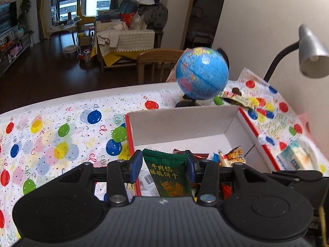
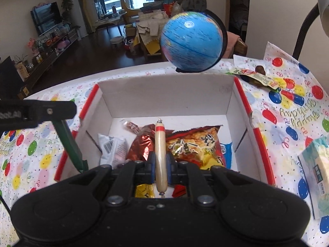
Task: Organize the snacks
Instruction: 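Carry the green packet and stick snack in both tools over the red box, then open both tools to drop the green packet and stick snack into the box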
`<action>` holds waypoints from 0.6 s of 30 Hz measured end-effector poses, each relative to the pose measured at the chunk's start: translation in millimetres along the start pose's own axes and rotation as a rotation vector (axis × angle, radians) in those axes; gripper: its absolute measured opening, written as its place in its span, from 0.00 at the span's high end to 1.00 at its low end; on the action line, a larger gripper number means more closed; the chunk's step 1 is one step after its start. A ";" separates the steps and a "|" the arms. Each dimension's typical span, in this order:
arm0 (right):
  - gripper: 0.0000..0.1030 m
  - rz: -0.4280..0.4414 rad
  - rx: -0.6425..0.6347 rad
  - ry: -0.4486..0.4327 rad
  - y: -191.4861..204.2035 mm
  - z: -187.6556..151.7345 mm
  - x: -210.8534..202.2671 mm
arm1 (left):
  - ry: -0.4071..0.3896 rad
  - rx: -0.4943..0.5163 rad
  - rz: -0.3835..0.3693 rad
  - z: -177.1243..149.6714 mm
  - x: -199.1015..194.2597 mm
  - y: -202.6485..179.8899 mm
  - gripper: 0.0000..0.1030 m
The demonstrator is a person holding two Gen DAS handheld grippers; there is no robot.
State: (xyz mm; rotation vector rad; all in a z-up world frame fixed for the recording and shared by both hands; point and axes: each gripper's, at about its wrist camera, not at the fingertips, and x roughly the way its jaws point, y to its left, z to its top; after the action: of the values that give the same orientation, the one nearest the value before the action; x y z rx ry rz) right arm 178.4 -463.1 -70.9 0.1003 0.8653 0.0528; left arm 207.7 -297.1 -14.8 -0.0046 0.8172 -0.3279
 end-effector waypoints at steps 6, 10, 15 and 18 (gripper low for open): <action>0.91 0.015 0.000 0.034 -1.6 -5.2 16.4 | 0.058 0.027 0.009 -3.9 29.7 -6.7 0.58; 0.91 0.023 -0.005 0.051 -2.1 -6.5 24.5 | 0.088 0.048 0.013 -8.3 45.4 -12.6 0.58; 0.91 0.040 0.001 0.068 -2.4 -8.7 29.0 | 0.122 0.056 0.009 -13.7 58.2 -15.3 0.58; 0.91 0.046 0.003 0.076 -1.8 -10.4 31.3 | 0.133 0.056 0.005 -15.8 62.5 -15.0 0.58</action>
State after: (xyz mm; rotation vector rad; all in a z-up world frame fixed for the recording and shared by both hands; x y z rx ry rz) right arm 190.7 -461.5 -101.5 0.1215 0.9390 0.0991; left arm 232.0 -327.5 -68.4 0.0723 0.9398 -0.3485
